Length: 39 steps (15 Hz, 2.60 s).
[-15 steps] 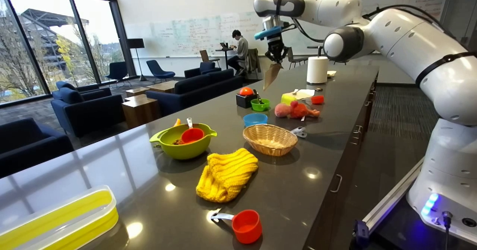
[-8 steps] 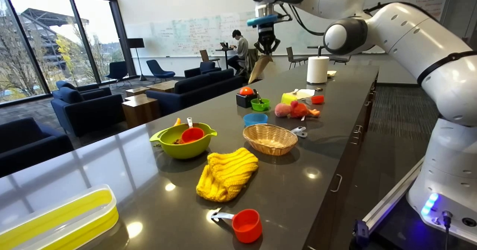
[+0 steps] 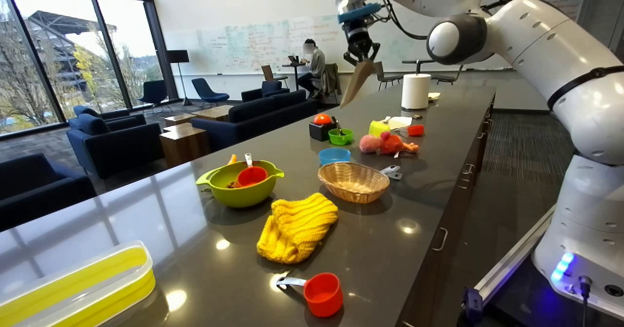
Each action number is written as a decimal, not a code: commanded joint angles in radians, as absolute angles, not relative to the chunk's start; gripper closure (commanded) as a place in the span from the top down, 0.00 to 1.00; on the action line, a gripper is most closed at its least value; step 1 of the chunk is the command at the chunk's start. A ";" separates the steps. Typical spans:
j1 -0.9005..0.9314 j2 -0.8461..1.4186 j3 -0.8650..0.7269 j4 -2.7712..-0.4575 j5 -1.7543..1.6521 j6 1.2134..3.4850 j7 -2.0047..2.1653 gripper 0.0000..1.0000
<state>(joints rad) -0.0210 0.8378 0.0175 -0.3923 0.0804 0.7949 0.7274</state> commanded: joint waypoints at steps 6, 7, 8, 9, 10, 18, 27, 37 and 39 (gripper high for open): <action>-0.125 0.964 -0.127 -0.331 -0.118 0.496 0.429 0.00; -0.141 0.979 -0.138 -0.309 -0.116 0.535 0.453 0.00; -0.153 0.990 -0.150 -0.289 -0.106 0.565 0.475 0.00; -0.164 0.993 -0.161 -0.271 -0.105 0.592 0.483 0.00; -0.168 0.941 -0.167 -0.360 -0.096 0.664 0.514 0.00; -0.192 0.950 -0.202 -0.363 -0.309 0.448 0.185 0.00; -0.163 0.865 -0.234 -0.354 -0.288 0.557 0.315 0.00; -0.114 0.714 -0.091 -0.351 -0.036 0.728 0.347 0.00; -0.108 0.701 -0.057 -0.359 0.005 0.732 0.312 0.00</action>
